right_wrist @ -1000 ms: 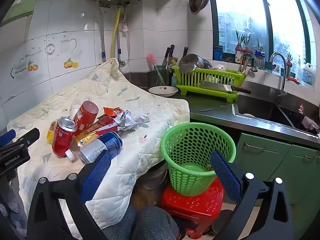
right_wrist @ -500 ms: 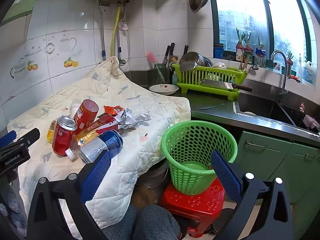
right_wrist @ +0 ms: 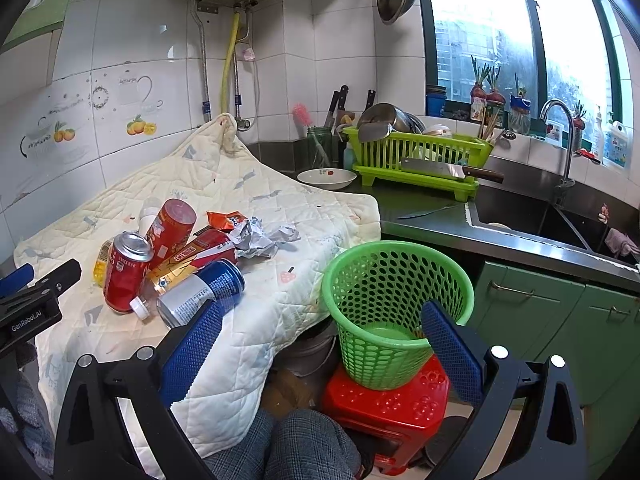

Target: Collect trash

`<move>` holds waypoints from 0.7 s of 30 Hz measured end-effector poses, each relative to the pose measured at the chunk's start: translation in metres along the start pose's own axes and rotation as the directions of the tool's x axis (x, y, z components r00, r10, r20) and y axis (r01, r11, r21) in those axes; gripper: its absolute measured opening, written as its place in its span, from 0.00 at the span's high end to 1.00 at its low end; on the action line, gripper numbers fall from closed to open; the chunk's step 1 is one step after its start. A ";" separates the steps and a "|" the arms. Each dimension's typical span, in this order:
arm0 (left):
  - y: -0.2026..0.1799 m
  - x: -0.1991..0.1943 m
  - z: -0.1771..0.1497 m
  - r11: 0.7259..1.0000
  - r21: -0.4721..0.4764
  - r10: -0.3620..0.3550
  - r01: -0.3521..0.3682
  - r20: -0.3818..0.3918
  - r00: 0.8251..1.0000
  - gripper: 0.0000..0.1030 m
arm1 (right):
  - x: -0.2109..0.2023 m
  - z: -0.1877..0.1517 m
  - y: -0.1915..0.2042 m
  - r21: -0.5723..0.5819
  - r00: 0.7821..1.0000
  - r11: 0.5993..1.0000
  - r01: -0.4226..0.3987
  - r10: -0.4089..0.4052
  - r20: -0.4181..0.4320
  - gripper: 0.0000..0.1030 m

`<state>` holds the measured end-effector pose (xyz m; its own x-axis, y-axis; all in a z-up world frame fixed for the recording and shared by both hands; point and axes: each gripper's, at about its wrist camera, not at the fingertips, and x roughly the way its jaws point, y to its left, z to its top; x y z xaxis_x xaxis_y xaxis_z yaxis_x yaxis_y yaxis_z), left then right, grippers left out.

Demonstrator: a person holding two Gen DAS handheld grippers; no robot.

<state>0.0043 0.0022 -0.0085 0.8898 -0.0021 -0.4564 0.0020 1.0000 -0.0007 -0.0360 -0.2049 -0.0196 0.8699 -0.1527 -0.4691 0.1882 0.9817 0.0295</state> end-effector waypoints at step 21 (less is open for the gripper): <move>0.003 0.002 0.000 1.000 -0.013 0.002 -0.002 -0.010 1.000 0.05 | 0.003 -0.001 -0.001 0.002 1.000 1.000 -0.009 0.009 -0.012 0.06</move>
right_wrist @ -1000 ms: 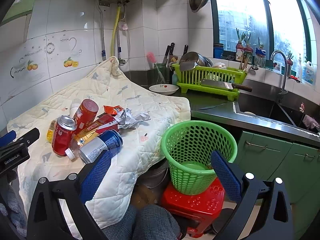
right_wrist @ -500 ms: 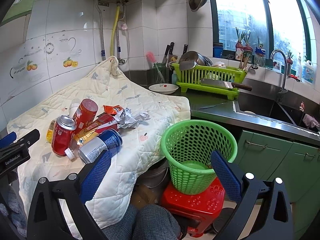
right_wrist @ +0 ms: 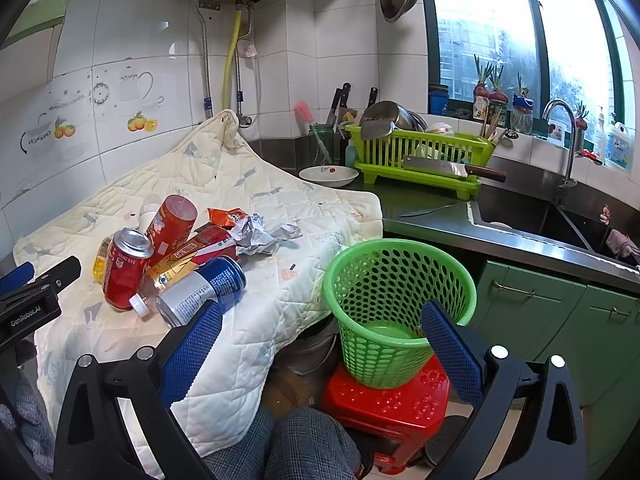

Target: Collect trash

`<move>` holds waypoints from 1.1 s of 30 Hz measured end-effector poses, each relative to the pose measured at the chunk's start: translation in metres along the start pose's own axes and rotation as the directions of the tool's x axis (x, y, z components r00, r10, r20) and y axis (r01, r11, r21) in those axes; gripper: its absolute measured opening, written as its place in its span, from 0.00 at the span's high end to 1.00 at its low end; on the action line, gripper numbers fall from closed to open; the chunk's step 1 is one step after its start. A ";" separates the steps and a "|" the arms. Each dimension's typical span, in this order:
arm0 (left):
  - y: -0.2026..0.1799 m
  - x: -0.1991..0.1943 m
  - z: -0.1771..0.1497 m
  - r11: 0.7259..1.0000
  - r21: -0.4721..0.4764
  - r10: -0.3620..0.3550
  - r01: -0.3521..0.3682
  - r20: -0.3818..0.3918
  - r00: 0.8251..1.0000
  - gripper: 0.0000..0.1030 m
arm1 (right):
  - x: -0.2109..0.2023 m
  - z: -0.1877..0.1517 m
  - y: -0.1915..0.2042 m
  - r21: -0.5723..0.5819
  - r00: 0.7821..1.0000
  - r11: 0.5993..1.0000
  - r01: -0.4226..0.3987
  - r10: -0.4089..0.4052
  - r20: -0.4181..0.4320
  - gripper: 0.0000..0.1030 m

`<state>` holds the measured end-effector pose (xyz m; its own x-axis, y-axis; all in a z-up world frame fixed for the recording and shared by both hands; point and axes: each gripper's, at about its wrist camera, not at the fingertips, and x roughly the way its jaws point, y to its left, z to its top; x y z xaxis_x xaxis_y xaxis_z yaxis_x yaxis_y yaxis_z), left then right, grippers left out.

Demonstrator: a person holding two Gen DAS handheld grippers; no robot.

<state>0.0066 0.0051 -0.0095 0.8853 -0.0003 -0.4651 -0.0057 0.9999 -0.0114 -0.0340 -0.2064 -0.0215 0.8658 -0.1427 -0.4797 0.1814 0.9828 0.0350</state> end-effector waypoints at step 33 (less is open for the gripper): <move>0.020 0.034 0.005 0.999 -0.030 0.007 -0.009 -0.066 0.998 0.05 | 0.084 0.033 0.001 -0.031 0.977 0.982 -0.186 0.182 -0.114 0.07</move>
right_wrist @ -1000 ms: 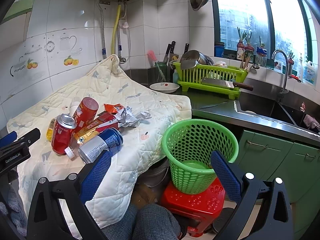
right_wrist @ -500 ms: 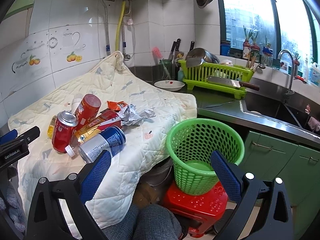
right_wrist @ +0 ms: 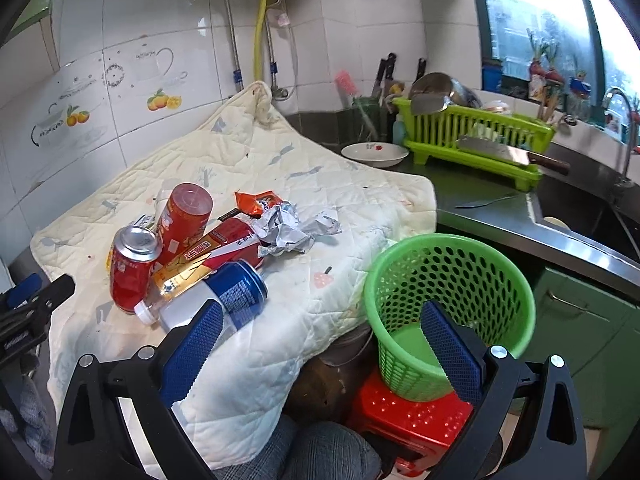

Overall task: Collect trash
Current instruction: 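Reach the right gripper to the crumpled paper and grasp it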

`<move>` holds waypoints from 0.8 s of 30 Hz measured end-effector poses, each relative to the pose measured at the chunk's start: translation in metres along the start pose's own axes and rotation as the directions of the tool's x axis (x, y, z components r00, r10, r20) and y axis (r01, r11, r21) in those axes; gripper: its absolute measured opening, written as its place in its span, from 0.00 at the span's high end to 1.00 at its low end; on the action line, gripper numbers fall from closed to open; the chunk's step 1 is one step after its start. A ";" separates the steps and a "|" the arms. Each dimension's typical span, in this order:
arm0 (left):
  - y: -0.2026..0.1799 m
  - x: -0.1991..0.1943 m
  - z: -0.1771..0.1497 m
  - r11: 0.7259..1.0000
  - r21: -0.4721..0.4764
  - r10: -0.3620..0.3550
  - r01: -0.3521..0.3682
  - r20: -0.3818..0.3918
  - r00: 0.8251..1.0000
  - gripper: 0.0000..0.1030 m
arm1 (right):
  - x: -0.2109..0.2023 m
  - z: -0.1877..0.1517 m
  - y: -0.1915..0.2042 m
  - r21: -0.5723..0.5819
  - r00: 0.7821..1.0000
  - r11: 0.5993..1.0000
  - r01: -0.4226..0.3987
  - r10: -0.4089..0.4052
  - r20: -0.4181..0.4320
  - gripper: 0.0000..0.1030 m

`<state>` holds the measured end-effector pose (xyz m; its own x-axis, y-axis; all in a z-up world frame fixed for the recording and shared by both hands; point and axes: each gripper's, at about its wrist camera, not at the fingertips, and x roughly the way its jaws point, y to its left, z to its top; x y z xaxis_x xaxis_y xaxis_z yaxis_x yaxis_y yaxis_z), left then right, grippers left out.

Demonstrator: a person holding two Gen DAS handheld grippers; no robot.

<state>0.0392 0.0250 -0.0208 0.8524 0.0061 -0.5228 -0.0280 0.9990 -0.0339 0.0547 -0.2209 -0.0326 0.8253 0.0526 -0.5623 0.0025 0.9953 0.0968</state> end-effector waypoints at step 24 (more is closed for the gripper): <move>-0.004 0.023 0.000 0.997 0.037 -0.071 0.072 -0.027 0.997 0.05 | 0.181 0.096 -0.010 -0.002 0.956 0.979 -0.204 0.199 -0.214 0.23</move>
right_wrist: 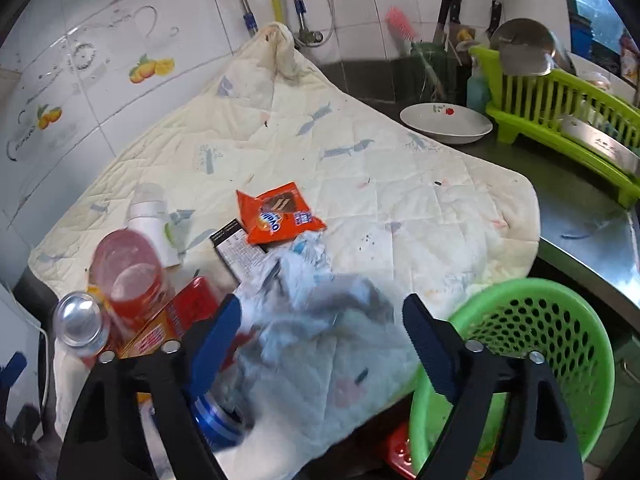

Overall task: Collect trash
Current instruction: 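Reach the right gripper to the crumpled paper and grasp it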

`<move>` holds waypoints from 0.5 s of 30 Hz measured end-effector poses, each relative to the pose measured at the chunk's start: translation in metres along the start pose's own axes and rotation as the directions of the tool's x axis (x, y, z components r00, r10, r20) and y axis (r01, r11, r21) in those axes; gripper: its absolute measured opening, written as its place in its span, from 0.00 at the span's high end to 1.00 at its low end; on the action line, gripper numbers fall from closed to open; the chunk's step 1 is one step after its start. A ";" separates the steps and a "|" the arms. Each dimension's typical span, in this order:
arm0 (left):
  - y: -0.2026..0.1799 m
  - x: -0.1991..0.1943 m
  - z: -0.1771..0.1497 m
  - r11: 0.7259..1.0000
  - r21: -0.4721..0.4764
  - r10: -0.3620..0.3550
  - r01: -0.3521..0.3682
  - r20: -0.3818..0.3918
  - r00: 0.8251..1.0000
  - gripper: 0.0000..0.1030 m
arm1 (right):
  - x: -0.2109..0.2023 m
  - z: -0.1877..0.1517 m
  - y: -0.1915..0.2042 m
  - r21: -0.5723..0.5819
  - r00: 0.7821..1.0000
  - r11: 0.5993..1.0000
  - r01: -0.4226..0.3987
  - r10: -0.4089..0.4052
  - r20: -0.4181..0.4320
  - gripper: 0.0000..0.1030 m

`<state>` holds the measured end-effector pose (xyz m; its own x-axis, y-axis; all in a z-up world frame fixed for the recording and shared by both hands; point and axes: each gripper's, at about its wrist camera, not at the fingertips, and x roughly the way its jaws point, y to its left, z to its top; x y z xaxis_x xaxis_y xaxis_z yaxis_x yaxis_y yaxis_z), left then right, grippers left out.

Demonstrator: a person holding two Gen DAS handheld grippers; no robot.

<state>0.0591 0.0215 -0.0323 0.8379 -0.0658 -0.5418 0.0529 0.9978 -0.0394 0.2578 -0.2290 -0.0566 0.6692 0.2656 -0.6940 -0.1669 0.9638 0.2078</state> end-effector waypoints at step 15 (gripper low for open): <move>-0.022 0.016 0.002 0.993 0.054 -0.098 0.101 -0.046 0.994 0.05 | 0.073 0.006 -0.024 0.054 0.968 0.986 -0.159 0.166 -0.188 0.39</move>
<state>0.0727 -0.0012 -0.0383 0.8030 -0.1639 -0.5730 0.1662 0.9849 -0.0487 0.3153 -0.2332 -0.1084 0.4836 0.4218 -0.7670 -0.2320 0.9067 0.3523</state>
